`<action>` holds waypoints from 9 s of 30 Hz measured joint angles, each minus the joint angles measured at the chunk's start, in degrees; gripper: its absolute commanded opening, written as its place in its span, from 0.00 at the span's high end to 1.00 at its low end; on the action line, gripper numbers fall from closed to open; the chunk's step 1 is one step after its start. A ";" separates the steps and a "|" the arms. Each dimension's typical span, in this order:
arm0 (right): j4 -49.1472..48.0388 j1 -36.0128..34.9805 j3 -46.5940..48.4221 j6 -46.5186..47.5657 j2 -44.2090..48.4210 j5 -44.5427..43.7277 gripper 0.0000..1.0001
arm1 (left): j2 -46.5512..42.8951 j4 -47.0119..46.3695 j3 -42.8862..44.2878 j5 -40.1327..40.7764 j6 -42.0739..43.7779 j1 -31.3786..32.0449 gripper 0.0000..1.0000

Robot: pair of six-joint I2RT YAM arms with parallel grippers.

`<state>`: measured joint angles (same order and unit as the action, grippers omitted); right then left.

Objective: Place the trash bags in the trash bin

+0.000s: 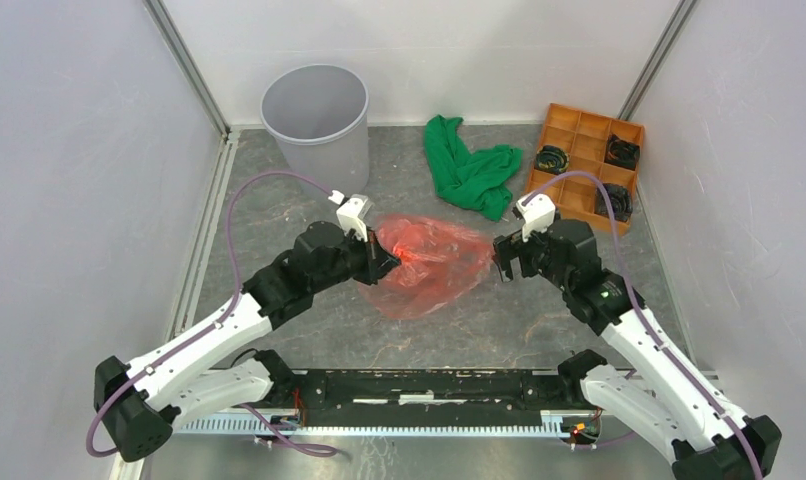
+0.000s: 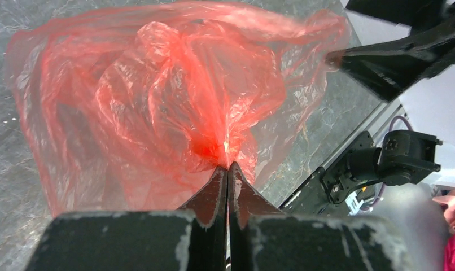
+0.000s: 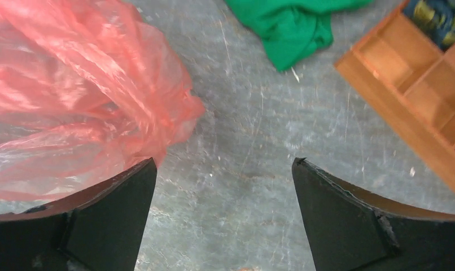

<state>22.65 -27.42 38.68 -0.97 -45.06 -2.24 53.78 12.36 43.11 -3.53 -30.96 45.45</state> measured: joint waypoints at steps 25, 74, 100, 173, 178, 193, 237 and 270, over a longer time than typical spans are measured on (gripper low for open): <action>-20.57 -1.22 12.20 -6.80 -23.45 31.28 0.27 | -3.41 11.41 8.35 -7.65 7.04 0.00 0.98; -4.33 -1.25 10.21 -6.10 4.90 -8.66 0.02 | 24.17 3.98 17.53 18.16 7.76 4.37 0.98; -4.96 0.66 0.76 -5.35 -4.07 0.22 0.02 | 10.23 10.01 -0.90 12.00 1.86 -19.39 0.98; -25.92 7.48 13.22 -12.81 -6.36 29.79 1.00 | 18.23 15.61 18.88 16.50 6.03 -20.22 0.01; -31.32 -8.11 0.76 -15.17 -11.85 25.44 1.00 | 6.91 18.60 13.11 18.16 6.10 -20.28 0.00; -37.86 -29.62 3.96 -17.20 -31.80 20.00 0.14 | -5.35 14.84 5.86 -7.78 2.91 -20.35 0.00; -57.70 0.00 -17.84 6.12 -24.02 31.36 0.06 | -5.97 7.45 -8.85 17.05 -2.45 3.93 0.00; -36.35 12.90 -11.61 -22.18 -22.60 25.29 1.00 | 12.48 -11.21 -11.54 11.96 -8.74 3.72 0.92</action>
<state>-13.69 -14.52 27.07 -23.16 -67.66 23.05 66.26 1.15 31.57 8.43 -39.70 49.17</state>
